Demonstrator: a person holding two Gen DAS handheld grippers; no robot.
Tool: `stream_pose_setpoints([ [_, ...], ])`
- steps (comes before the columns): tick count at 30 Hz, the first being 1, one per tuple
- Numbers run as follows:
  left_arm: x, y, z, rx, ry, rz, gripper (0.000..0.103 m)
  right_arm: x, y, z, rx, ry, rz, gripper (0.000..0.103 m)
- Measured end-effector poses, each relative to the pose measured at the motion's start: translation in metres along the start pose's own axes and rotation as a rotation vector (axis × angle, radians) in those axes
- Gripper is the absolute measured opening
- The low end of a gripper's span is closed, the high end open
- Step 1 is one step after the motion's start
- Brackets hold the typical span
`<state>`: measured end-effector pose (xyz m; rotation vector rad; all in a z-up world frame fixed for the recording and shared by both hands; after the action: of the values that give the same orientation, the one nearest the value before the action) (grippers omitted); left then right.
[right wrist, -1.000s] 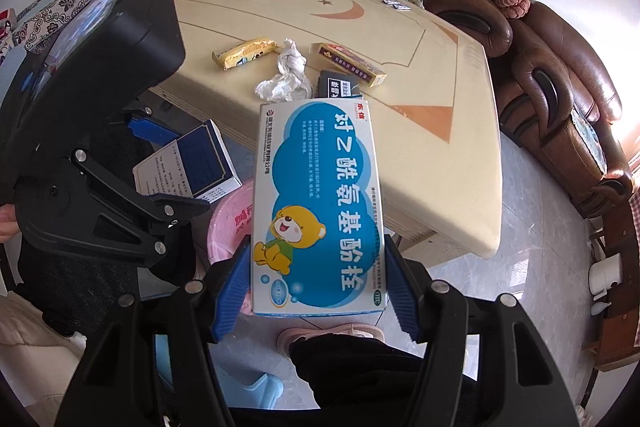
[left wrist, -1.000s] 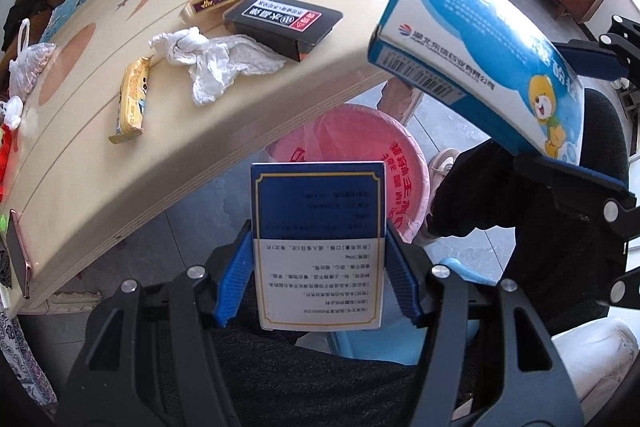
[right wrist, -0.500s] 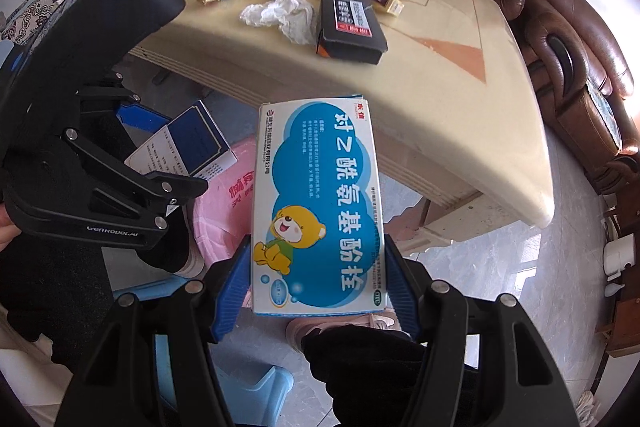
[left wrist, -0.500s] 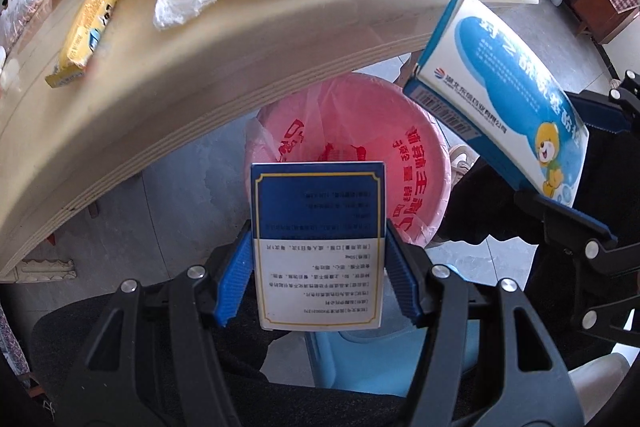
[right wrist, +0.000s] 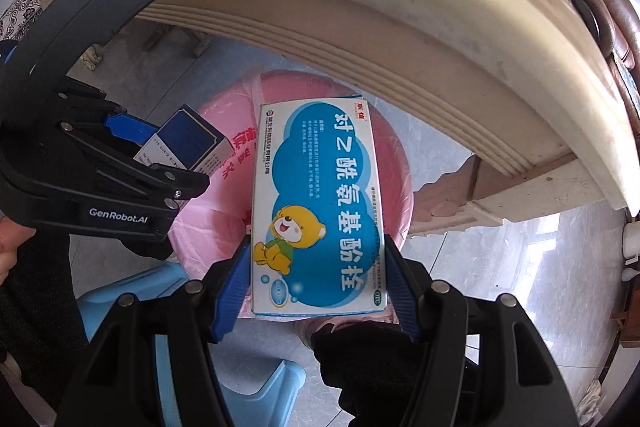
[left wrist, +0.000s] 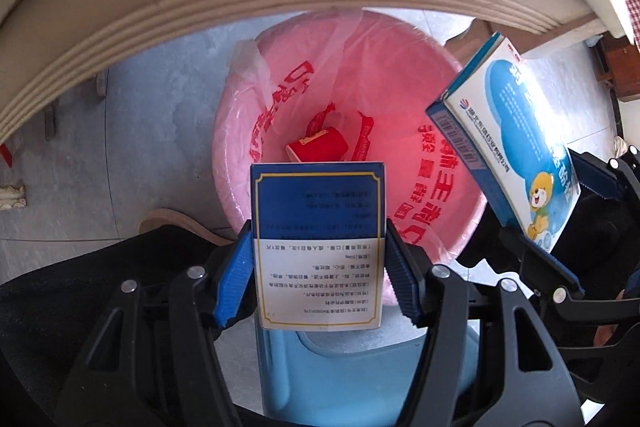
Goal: Collect trash
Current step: 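Carry the cigarette pack in left tool while right tool carries the medicine box over the pink bin, then open left tool over the pink bin while right tool releases the medicine box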
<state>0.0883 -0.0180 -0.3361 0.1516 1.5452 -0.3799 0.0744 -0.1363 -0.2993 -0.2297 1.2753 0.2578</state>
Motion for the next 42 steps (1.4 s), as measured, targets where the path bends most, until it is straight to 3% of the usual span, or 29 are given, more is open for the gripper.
stream_pose_setpoints([
  [12, 0.040, 0.018, 0.013, -0.102, 0.085, -0.051, 0.061, 0.047, -0.006, 0.004, 0.006, 0.103, 0.032, 0.061],
  [21, 0.051, 0.015, 0.022, -0.086, 0.105, -0.062, 0.061, 0.053, -0.011, 0.011, 0.007, 0.118, 0.043, 0.062],
  [23, 0.052, 0.014, 0.023, -0.083, 0.117, -0.058, 0.077, 0.052, -0.011, 0.011, 0.003, 0.111, 0.035, 0.073],
  [28, 0.049, 0.011, 0.026, -0.066, 0.097, -0.033, 0.083, 0.054, -0.009, 0.011, -0.003, 0.097, 0.036, 0.075],
  [42, 0.030, 0.003, 0.016, 0.009, 0.067, 0.079, 0.083, 0.029, -0.008, 0.015, 0.019, 0.064, 0.051, 0.076],
])
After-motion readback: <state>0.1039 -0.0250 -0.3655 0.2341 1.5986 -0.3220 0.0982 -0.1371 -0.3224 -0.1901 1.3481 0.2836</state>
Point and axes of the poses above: each gripper's, at about its wrist camera, not at the fingertips, and x roughly the way its jaws point, y to its left, z to its top, the point moved 5 cm from there along x, roughly the way its jaws point, and after that the axes turned 5 degrees about x, right-handed, at the moved point
